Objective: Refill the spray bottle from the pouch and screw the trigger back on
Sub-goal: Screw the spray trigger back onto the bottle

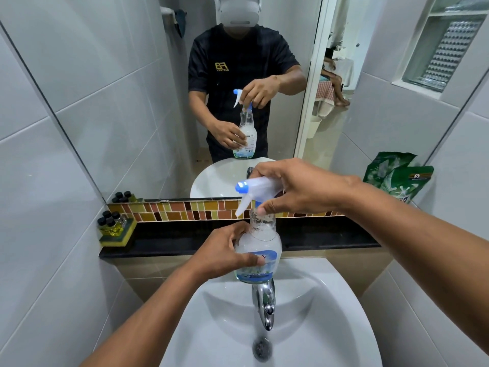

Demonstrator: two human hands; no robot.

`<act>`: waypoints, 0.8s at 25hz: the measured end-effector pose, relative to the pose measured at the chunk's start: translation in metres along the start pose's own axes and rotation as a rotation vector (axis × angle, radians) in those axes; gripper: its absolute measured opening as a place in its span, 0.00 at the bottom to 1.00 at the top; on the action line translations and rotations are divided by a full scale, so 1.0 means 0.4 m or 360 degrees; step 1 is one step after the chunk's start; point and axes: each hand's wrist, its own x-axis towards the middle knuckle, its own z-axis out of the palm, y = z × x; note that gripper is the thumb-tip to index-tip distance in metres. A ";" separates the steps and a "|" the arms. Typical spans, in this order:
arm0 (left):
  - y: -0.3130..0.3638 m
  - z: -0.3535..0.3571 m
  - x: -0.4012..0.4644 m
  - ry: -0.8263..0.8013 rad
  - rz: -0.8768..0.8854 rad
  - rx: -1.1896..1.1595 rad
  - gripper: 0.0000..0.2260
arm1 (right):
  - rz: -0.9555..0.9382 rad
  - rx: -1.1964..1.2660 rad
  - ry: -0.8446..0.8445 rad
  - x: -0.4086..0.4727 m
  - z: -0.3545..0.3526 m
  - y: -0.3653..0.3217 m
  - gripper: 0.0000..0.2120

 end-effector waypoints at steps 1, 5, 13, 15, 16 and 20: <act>0.003 0.001 -0.001 -0.0010 0.0000 -0.0007 0.30 | -0.0009 -0.0009 0.0053 0.000 0.001 0.001 0.18; 0.009 0.002 -0.001 -0.0010 0.0009 0.0007 0.26 | 0.0027 -0.0001 0.0002 0.001 -0.007 0.003 0.19; -0.005 -0.002 -0.001 0.0004 0.0011 0.0008 0.28 | -0.0016 0.0055 0.0041 -0.001 0.001 0.012 0.27; -0.004 -0.006 -0.001 0.0002 0.0012 0.0013 0.27 | -0.0043 0.0021 0.0109 -0.002 0.000 0.014 0.26; -0.005 -0.007 -0.002 0.0007 0.0008 0.0003 0.28 | -0.0034 0.0062 0.0064 -0.002 0.000 0.013 0.26; -0.010 -0.016 -0.002 0.0021 0.0010 -0.0008 0.28 | -0.0071 0.0032 0.0132 0.008 0.015 0.018 0.24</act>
